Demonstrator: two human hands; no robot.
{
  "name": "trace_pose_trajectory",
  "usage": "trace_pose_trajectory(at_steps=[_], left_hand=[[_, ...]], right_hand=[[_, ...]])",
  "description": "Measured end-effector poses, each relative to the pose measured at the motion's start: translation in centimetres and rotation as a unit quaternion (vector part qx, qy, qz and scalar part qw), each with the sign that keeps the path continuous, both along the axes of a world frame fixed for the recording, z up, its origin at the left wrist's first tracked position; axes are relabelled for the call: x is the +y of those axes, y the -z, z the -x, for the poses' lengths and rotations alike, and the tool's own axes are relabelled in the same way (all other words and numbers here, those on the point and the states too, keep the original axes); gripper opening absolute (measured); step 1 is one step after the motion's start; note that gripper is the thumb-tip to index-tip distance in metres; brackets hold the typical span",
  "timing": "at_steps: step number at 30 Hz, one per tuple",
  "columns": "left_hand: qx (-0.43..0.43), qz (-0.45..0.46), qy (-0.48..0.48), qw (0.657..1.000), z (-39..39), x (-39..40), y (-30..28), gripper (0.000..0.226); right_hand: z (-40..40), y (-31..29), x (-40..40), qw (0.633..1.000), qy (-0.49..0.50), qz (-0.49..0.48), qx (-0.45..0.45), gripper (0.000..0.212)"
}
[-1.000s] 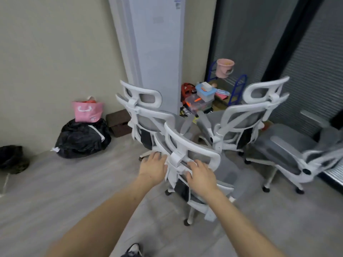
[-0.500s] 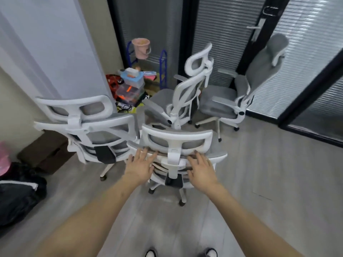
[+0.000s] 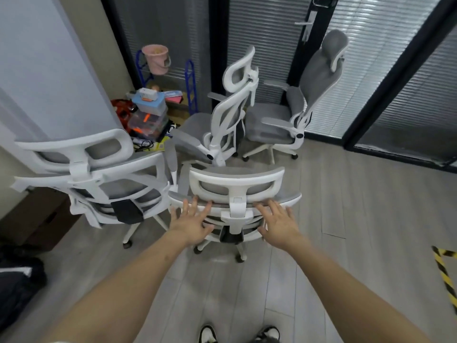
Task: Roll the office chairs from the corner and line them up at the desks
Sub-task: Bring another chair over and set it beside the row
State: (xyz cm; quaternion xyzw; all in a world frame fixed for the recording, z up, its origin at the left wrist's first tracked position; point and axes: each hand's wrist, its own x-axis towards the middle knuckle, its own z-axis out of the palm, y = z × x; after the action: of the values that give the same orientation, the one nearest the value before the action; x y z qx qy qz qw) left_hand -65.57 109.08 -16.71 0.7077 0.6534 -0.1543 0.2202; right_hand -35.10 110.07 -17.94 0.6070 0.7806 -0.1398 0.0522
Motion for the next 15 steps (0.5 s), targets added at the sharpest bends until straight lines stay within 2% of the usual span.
trace_pose_trajectory(at_steps=[7,15], left_hand=[[-0.006,0.007,0.059,0.998,-6.4,0.1,0.3,0.080],[-0.032,0.025,0.189,0.981,-18.5,-0.3,0.0,0.083]], right_hand=[[-6.2,0.5,-3.1,0.998,0.064,-0.005,-0.004,0.076],[-15.8,0.1,-11.1,0.975,0.224,0.002,0.008,0.075]])
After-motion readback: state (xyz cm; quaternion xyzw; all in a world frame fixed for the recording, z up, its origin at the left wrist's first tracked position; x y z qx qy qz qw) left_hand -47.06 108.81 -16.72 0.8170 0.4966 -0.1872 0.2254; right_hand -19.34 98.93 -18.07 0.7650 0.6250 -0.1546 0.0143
